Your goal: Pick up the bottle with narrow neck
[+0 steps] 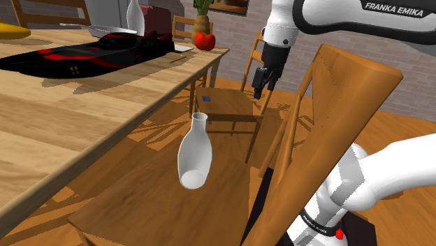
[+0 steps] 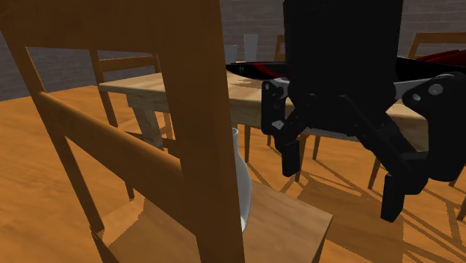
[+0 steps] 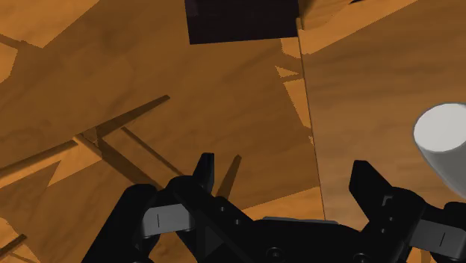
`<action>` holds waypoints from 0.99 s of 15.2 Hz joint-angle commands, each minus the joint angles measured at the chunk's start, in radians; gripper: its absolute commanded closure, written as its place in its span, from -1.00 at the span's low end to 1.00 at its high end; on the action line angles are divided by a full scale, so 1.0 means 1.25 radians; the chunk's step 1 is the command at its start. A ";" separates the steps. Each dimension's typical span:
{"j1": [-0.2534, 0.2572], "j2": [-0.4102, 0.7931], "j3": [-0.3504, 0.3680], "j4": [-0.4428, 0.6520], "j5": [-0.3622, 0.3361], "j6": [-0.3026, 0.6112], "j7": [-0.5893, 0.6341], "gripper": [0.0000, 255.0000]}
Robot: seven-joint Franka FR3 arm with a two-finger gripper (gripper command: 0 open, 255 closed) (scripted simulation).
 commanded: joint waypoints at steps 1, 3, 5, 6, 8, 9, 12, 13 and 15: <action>0.000 0.000 0.000 0.000 0.000 0.000 0.000 -1.00; 0.011 0.028 0.025 0.012 0.028 0.006 0.032 -1.00; 0.022 0.059 0.049 0.028 0.055 0.013 0.063 -1.00; 0.027 0.076 0.061 0.037 0.067 0.017 0.079 -1.00; 0.037 0.110 0.084 0.057 0.092 0.024 0.110 -1.00; 0.041 0.128 0.096 0.068 0.103 0.028 0.125 -1.00; 0.054 0.185 0.130 0.107 0.135 0.039 0.170 -1.00; 0.058 0.204 0.141 0.121 0.144 0.043 0.184 -1.00; 0.066 0.246 0.163 0.152 0.161 0.050 0.214 -1.00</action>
